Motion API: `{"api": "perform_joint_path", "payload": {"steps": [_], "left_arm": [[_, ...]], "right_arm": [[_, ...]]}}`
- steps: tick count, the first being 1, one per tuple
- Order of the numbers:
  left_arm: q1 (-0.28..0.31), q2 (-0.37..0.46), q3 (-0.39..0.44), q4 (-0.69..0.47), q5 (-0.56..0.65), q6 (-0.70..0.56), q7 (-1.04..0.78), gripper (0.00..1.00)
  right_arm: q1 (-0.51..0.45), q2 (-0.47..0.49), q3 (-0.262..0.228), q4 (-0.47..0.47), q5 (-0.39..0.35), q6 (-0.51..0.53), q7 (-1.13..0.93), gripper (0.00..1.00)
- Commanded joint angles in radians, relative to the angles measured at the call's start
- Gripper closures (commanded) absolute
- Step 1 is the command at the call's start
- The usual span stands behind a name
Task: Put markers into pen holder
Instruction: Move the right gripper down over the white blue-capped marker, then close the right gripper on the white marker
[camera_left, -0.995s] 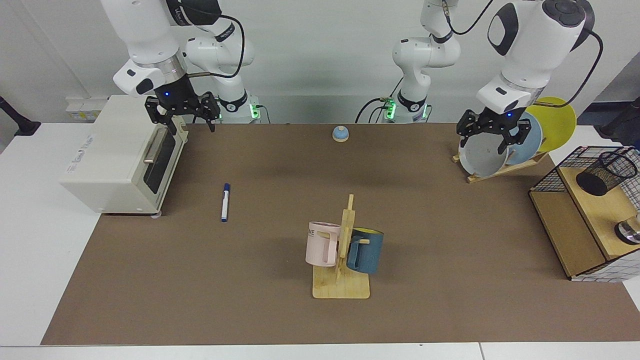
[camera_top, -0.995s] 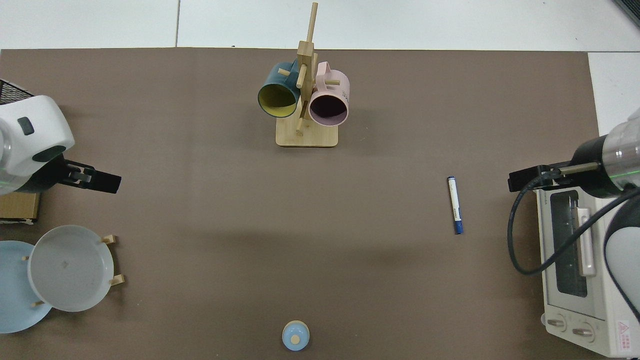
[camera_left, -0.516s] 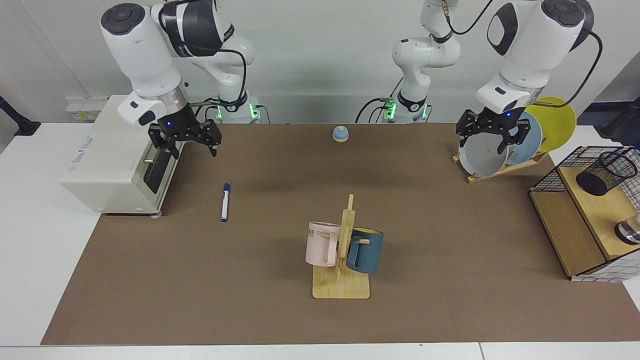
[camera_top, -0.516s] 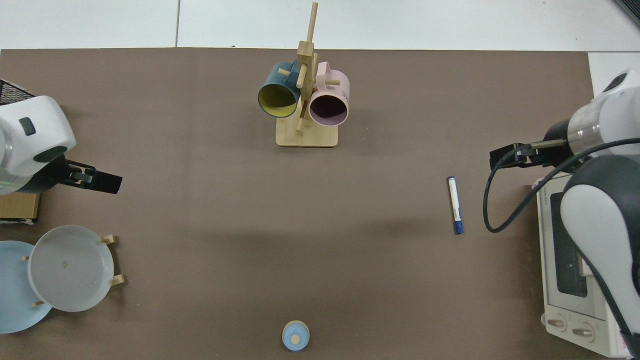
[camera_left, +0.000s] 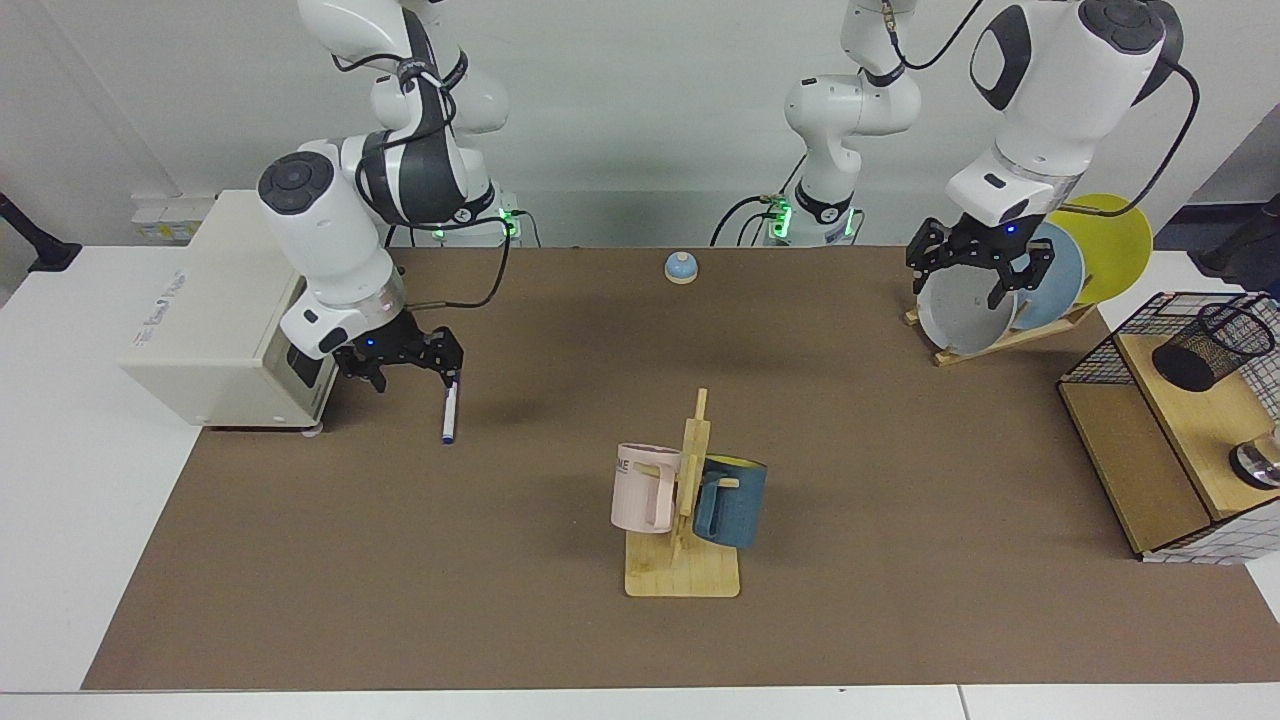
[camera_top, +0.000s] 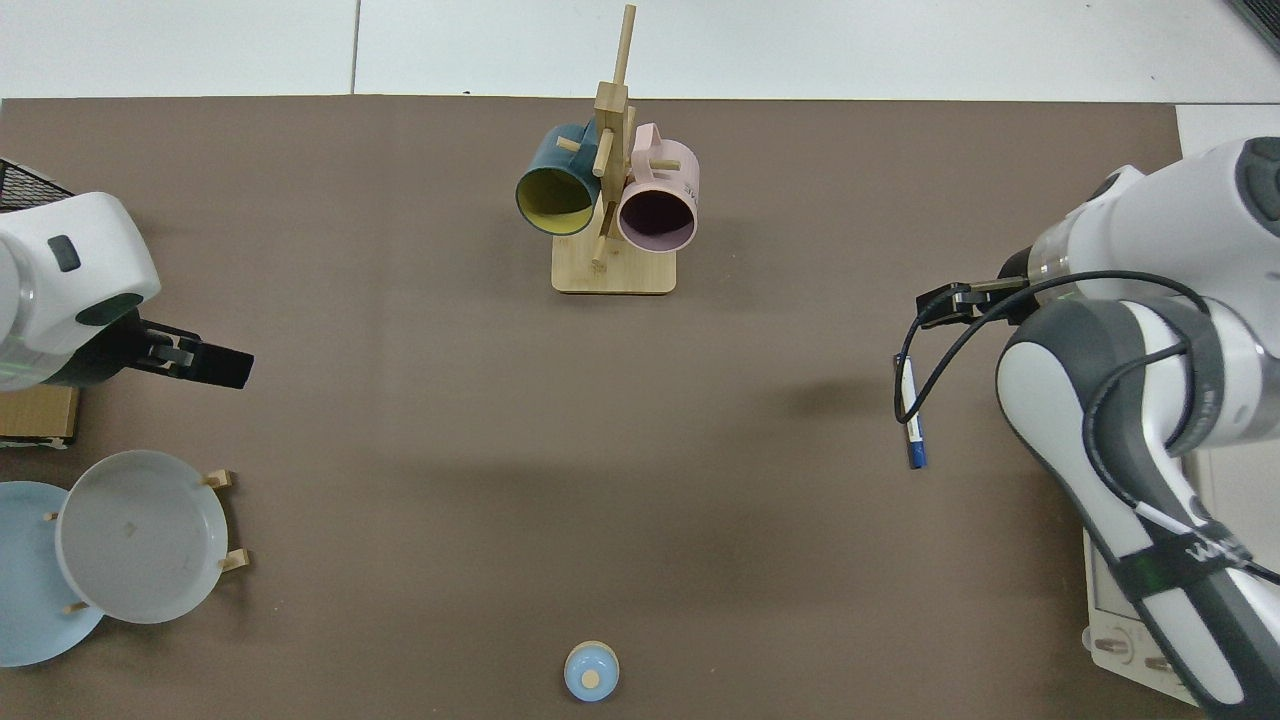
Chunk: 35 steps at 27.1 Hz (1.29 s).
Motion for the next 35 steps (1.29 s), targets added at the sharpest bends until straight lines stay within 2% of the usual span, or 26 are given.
{"api": "perform_joint_path", "payload": {"steps": [1, 5, 8, 14, 19, 25, 29, 35], "left_arm": [[-0.018, -0.018, 0.01, -0.021, -0.012, -0.003, 0.01, 0.0], [-0.018, -0.019, 0.009, -0.03, -0.012, -0.005, 0.01, 0.0], [-0.018, -0.019, 0.009, -0.032, -0.014, -0.003, 0.01, 0.0], [-0.018, -0.018, 0.009, -0.042, -0.012, -0.002, 0.007, 0.0], [-0.018, -0.018, 0.009, -0.046, -0.012, -0.001, 0.007, 0.0], [-0.018, -0.018, 0.009, -0.052, -0.012, 0.0, 0.008, 0.0], [-0.018, -0.018, 0.01, -0.052, -0.012, 0.002, 0.008, 0.0], [-0.018, -0.018, 0.01, -0.052, -0.012, 0.003, 0.01, 0.0]], "right_arm": [[0.005, 0.006, 0.004, -0.087, 0.003, 0.082, 0.015, 0.0], [0.016, 0.035, 0.002, -0.116, -0.026, 0.089, 0.017, 0.0], [0.016, 0.051, 0.002, -0.15, -0.056, 0.135, 0.015, 0.01], [0.005, 0.112, 0.002, -0.157, -0.1, 0.154, 0.023, 0.02], [0.002, 0.15, -0.001, -0.157, -0.103, 0.183, 0.024, 0.05], [0.0, 0.166, -0.001, -0.157, -0.118, 0.193, 0.04, 0.24], [0.005, 0.179, -0.001, -0.157, -0.14, 0.203, 0.053, 0.3], [0.006, 0.181, 0.001, -0.157, -0.169, 0.201, 0.07, 0.5]]}}
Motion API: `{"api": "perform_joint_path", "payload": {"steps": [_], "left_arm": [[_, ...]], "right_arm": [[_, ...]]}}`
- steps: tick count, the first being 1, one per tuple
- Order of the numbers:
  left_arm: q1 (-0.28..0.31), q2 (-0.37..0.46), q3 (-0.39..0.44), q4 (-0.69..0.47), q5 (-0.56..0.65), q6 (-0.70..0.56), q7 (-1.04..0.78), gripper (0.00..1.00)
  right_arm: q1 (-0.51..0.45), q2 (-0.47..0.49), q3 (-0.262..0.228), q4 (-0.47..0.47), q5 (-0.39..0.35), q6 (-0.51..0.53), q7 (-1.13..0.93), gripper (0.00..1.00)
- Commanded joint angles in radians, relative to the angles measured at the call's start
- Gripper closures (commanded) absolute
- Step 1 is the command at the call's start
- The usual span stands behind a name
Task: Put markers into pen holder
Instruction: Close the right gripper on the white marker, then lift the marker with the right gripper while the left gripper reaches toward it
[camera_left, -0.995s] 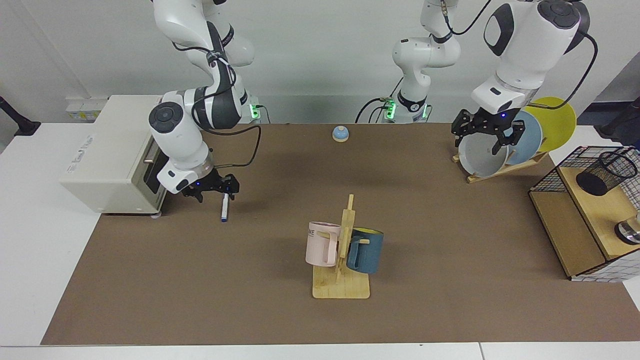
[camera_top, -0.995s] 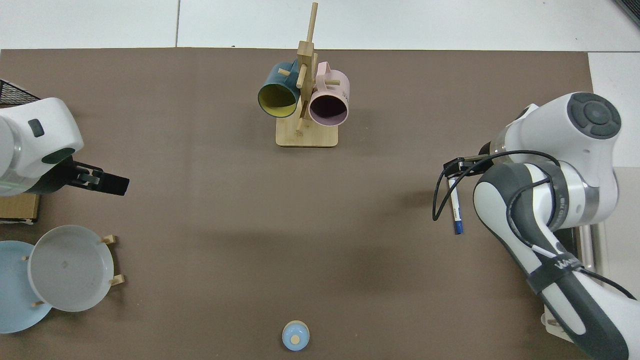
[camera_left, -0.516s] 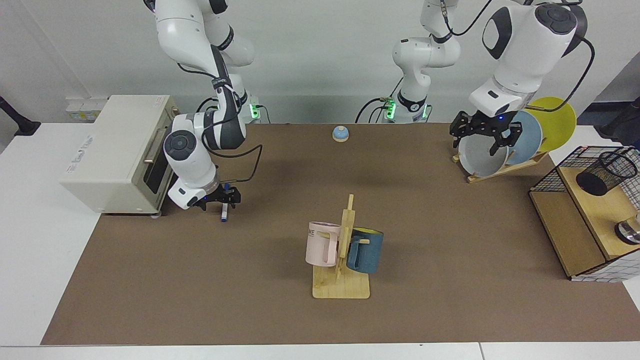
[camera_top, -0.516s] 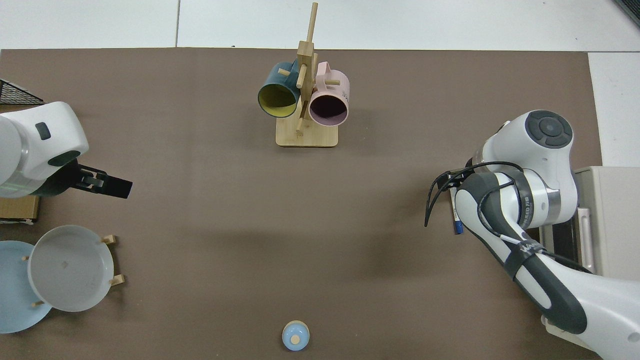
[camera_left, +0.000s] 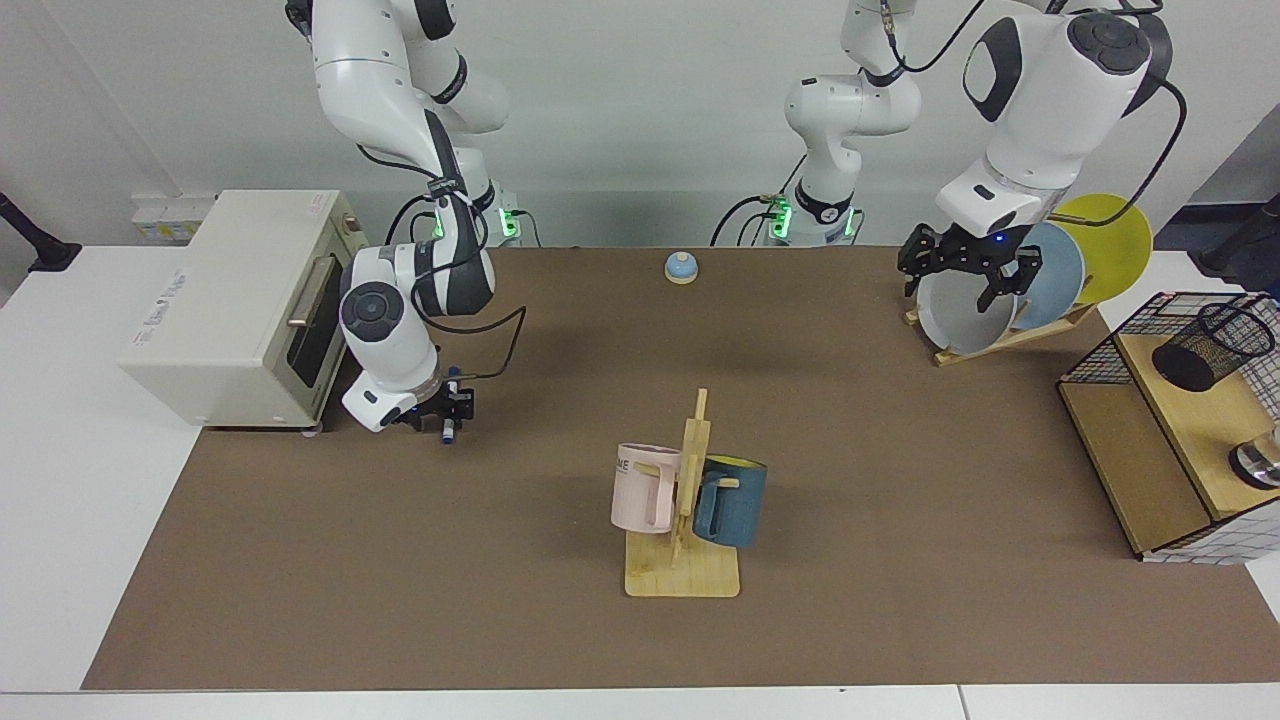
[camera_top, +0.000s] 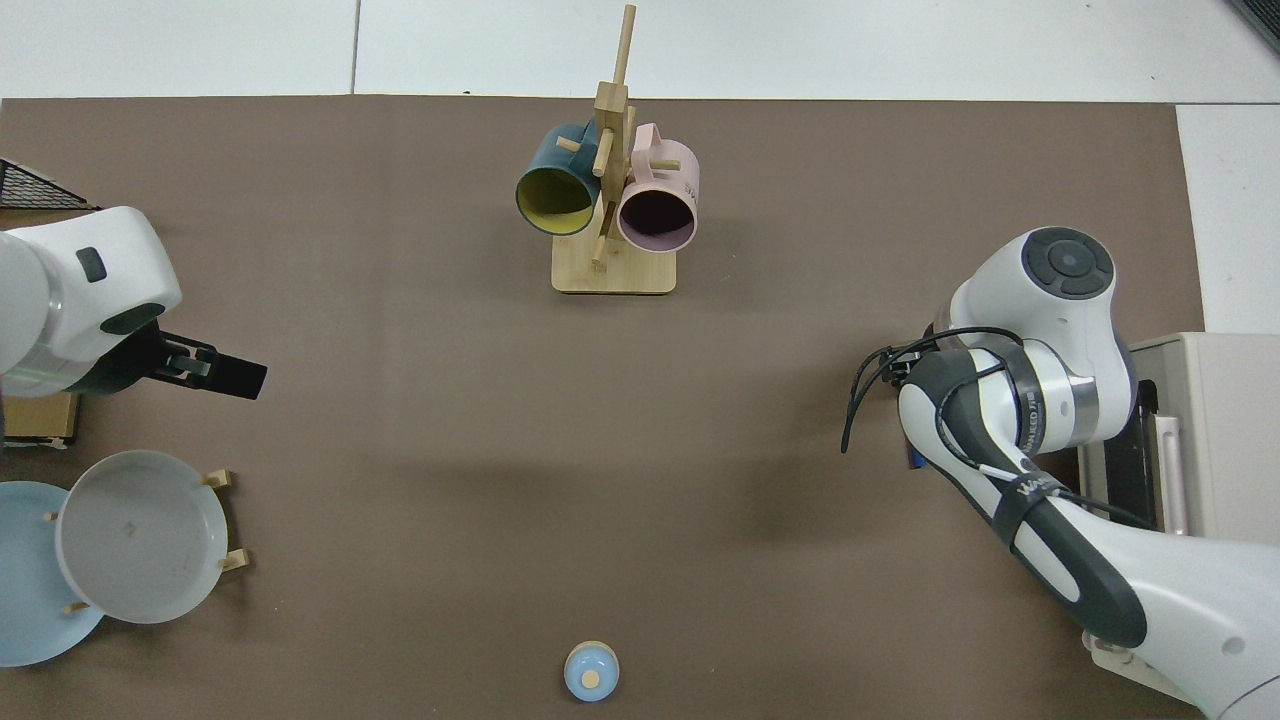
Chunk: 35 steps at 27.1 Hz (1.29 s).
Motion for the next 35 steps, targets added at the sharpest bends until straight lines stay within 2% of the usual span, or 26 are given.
{"api": "perform_joint_path", "payload": {"steps": [1, 6, 9, 10, 21, 25, 29, 35], "left_arm": [[-0.017, -0.018, 0.014, -0.021, -0.008, 0.005, 0.009, 0.0], [-0.017, -0.016, 0.014, -0.021, -0.008, 0.007, 0.009, 0.0], [-0.017, -0.016, 0.014, -0.021, -0.008, 0.007, 0.011, 0.0], [-0.017, -0.016, 0.013, -0.021, -0.008, 0.007, 0.011, 0.0], [-0.017, -0.013, 0.013, -0.015, -0.008, 0.013, 0.024, 0.0], [-0.017, -0.013, 0.011, -0.011, -0.008, 0.013, 0.086, 0.0], [-0.019, -0.015, 0.008, -0.008, -0.008, 0.014, 0.201, 0.0], [-0.019, -0.015, -0.012, -0.008, -0.053, 0.037, 0.38, 0.0]], "right_arm": [[-0.006, 0.004, 0.007, -0.007, -0.036, 0.028, 0.034, 0.53], [-0.002, 0.004, 0.007, -0.007, -0.036, 0.027, 0.043, 0.74], [0.004, 0.002, 0.007, -0.007, -0.036, 0.027, 0.087, 0.96], [0.005, 0.002, 0.009, -0.007, -0.036, 0.027, 0.107, 1.0], [0.04, 0.002, 0.009, 0.033, -0.016, 0.005, 0.195, 1.0], [0.043, -0.007, 0.016, 0.097, -0.007, -0.071, 0.256, 1.0], [0.043, -0.028, 0.036, 0.171, 0.11, -0.159, 0.296, 1.0], [0.061, -0.113, 0.038, 0.174, 0.246, -0.239, 0.388, 1.0]]}}
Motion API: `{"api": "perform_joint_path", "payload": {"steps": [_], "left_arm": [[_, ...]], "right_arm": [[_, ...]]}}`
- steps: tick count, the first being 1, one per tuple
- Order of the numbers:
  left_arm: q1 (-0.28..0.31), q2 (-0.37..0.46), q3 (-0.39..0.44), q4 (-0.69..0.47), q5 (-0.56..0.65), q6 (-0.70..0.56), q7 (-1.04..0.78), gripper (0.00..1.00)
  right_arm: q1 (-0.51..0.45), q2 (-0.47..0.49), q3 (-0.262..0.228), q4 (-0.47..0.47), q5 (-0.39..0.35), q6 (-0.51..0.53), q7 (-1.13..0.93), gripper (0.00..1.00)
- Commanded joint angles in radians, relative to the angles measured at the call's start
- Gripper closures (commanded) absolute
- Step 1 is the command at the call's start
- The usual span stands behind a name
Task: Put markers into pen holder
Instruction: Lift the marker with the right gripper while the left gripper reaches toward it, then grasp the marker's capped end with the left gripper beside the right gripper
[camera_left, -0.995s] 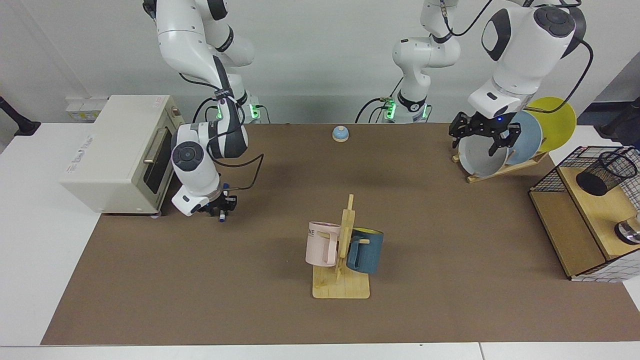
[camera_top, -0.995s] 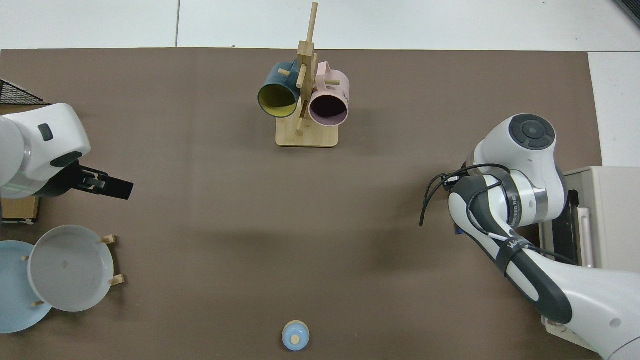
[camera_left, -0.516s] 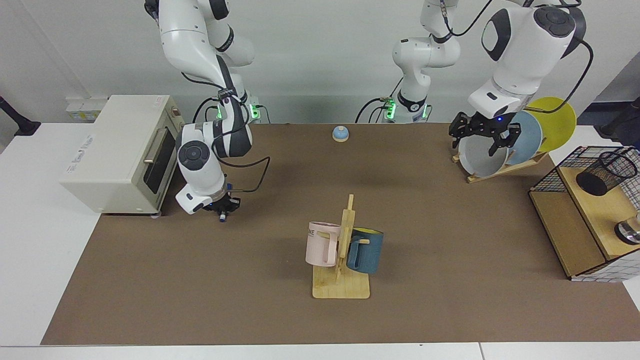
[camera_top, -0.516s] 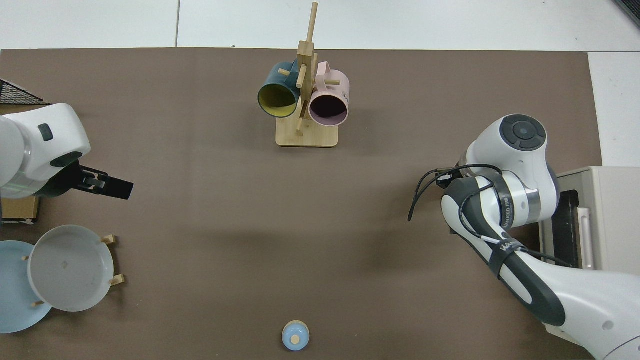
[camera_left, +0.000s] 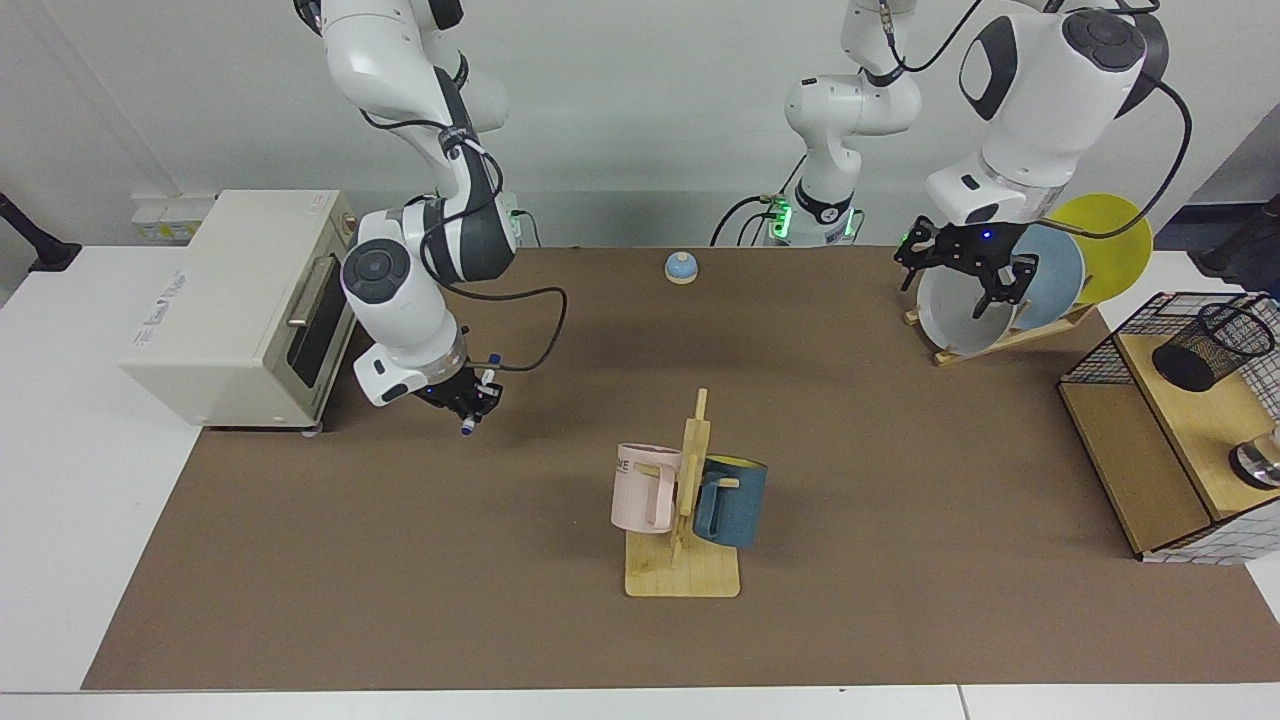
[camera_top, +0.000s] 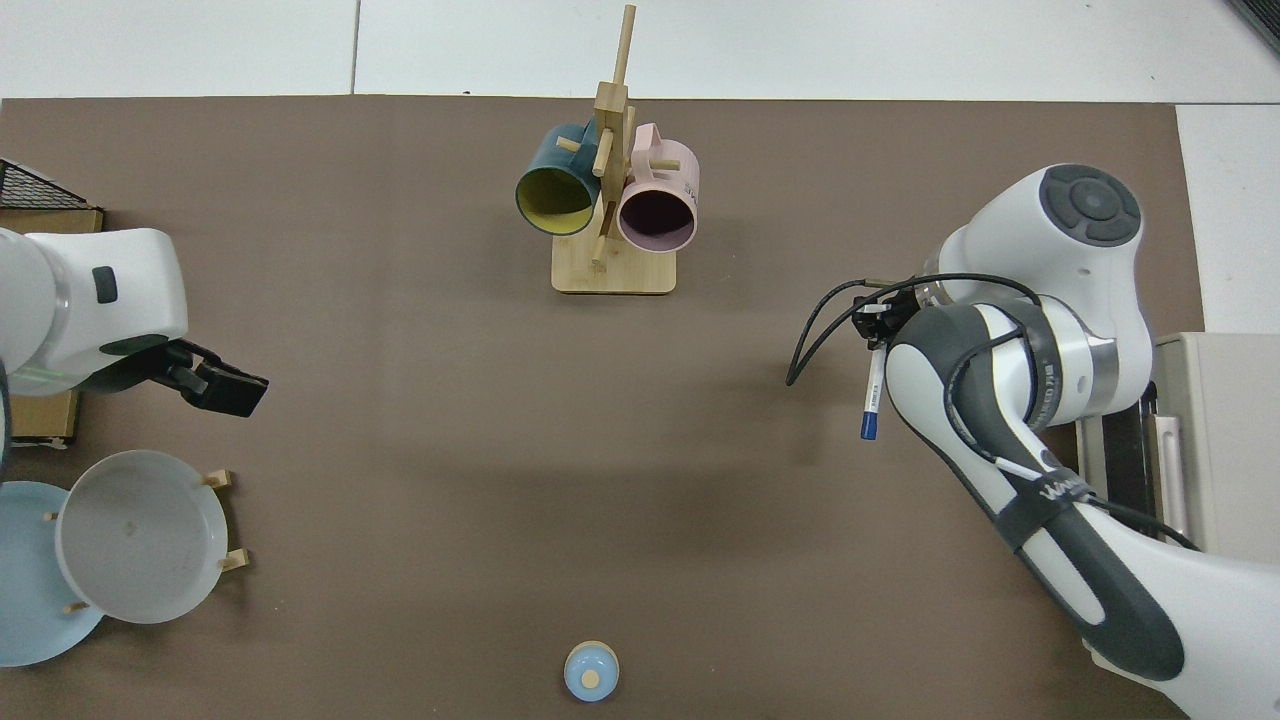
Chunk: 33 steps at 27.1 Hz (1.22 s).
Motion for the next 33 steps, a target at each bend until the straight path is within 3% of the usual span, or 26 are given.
{"api": "perform_joint_path", "payload": {"steps": [1, 7, 13, 26, 33], "left_arm": [[-0.018, -0.015, 0.0, -0.01, -0.059, 0.03, 0.152, 0.0], [-0.013, -0.018, 0.0, -0.012, -0.19, 0.036, 0.333, 0.0], [-0.018, -0.019, -0.023, -0.015, -0.281, 0.036, 0.43, 0.0], [-0.021, -0.064, -0.093, -0.061, -0.428, 0.042, 0.433, 0.0], [-0.082, -0.13, -0.133, -0.16, -0.433, 0.119, 0.427, 0.0]], "right_arm": [[0.028, -0.079, 0.004, 0.003, 0.115, -0.09, 0.12, 1.0], [0.111, -0.13, 0.004, 0.037, 0.213, -0.171, 0.325, 1.0], [0.149, -0.13, 0.006, 0.069, 0.365, -0.197, 0.557, 1.0], [0.292, -0.131, 0.004, 0.078, 0.413, -0.088, 0.944, 1.0], [0.33, -0.131, 0.006, 0.078, 0.43, -0.033, 1.03, 1.0]]}}
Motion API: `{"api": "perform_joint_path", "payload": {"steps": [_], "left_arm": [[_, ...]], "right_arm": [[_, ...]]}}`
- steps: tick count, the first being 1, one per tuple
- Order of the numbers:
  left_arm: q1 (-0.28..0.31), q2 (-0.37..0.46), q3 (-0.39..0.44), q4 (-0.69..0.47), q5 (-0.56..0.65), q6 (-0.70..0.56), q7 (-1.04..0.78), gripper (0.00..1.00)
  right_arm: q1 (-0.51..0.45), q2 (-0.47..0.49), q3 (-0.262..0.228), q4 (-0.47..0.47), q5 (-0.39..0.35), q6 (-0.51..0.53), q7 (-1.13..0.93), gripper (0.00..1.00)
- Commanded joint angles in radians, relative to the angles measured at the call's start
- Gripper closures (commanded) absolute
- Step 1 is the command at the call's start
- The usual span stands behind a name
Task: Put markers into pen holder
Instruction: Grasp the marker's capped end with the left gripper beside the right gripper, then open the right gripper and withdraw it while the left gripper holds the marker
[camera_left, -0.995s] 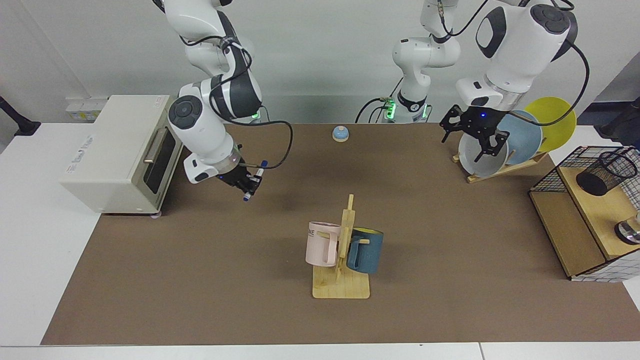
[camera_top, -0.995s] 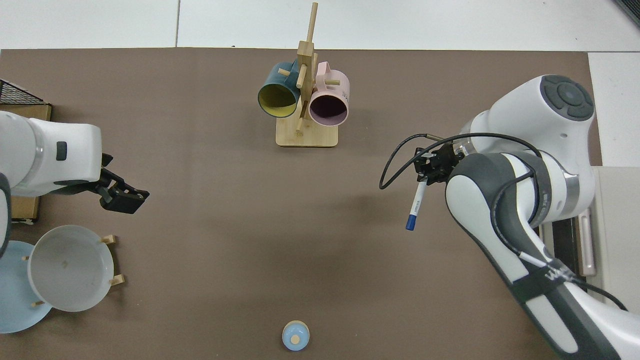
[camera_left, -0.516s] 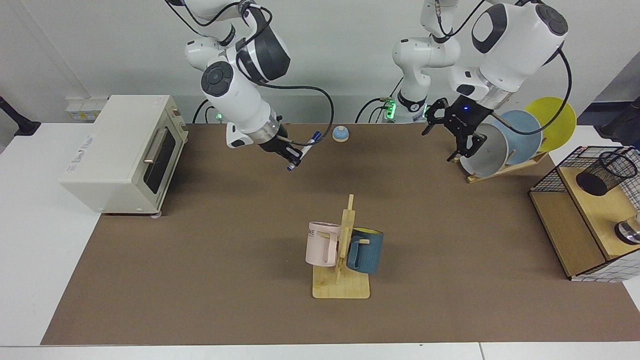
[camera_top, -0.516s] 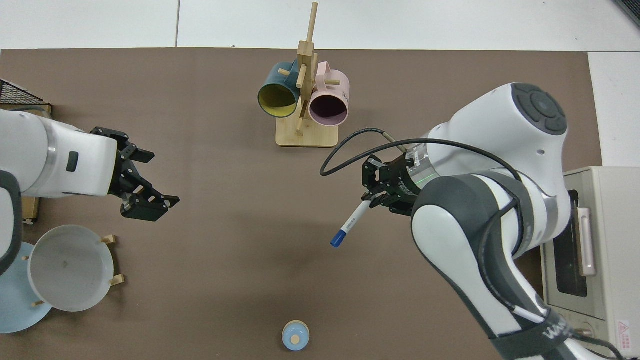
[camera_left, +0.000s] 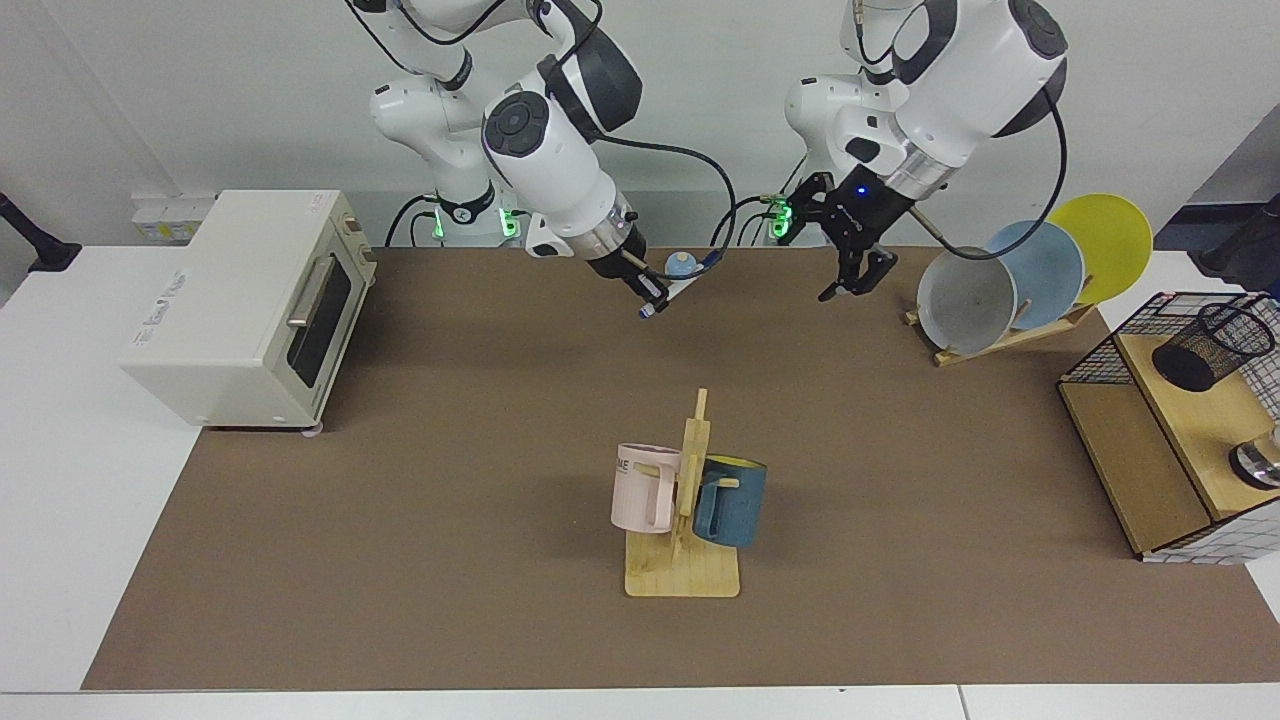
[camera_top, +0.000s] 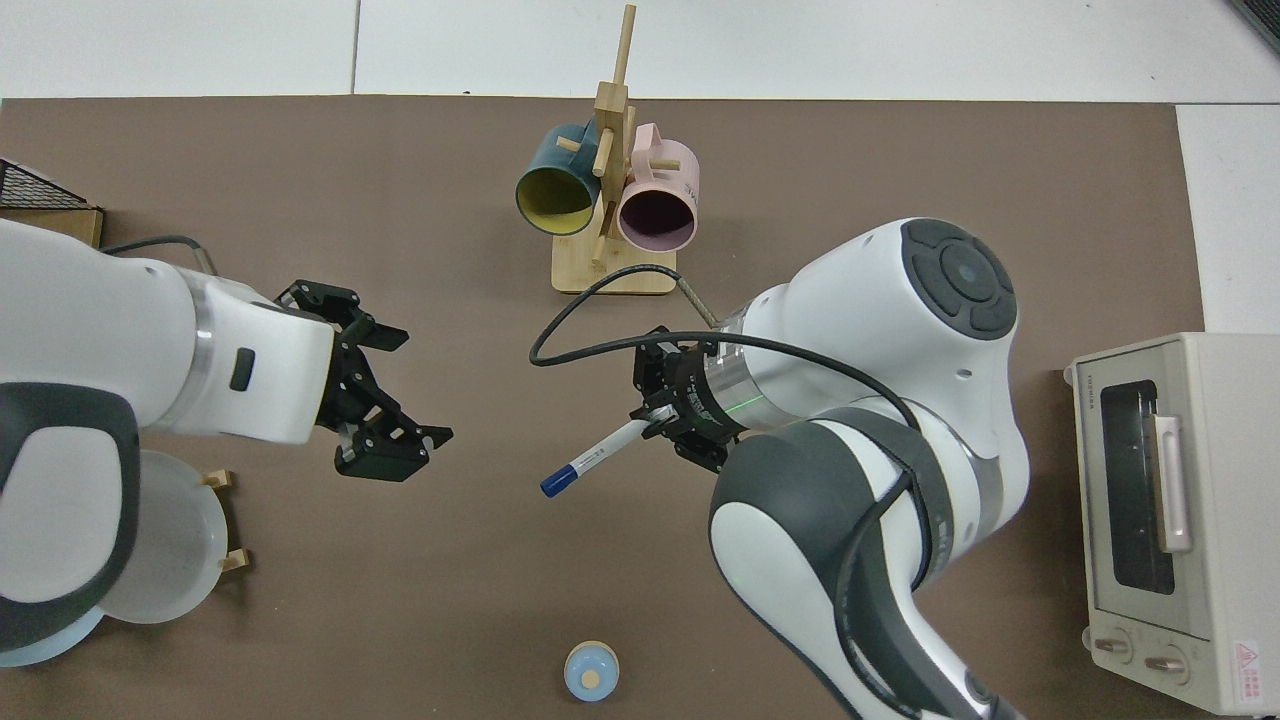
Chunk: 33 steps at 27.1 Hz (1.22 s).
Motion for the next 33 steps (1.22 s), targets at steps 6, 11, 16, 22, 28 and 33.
{"api": "perform_joint_path", "payload": {"steps": [6, 11, 16, 22, 28, 33], "left_arm": [[-0.122, -0.097, -0.003, -0.153, -0.02, 0.101, 0.004, 0.01], [-0.142, -0.103, -0.017, -0.186, -0.02, 0.134, -0.006, 0.05], [-0.142, -0.105, -0.023, -0.199, -0.02, 0.148, -0.007, 0.13], [-0.142, -0.105, -0.041, -0.22, -0.017, 0.159, -0.022, 0.26], [-0.144, -0.105, -0.046, -0.223, -0.013, 0.158, -0.069, 0.54], [-0.142, -0.106, -0.049, -0.223, -0.008, 0.161, -0.089, 0.76]], "right_arm": [[0.05, 0.008, -0.003, 0.024, 0.032, 0.03, 0.08, 1.0], [0.053, 0.008, -0.003, 0.027, 0.033, 0.03, 0.101, 1.0], [0.053, 0.006, -0.003, 0.027, 0.036, 0.03, 0.103, 1.0], [0.053, 0.008, -0.003, 0.027, 0.038, 0.03, 0.106, 1.0], [0.053, 0.006, -0.003, 0.027, 0.04, 0.032, 0.107, 1.0], [0.053, 0.006, -0.003, 0.027, 0.041, 0.032, 0.107, 1.0]]}}
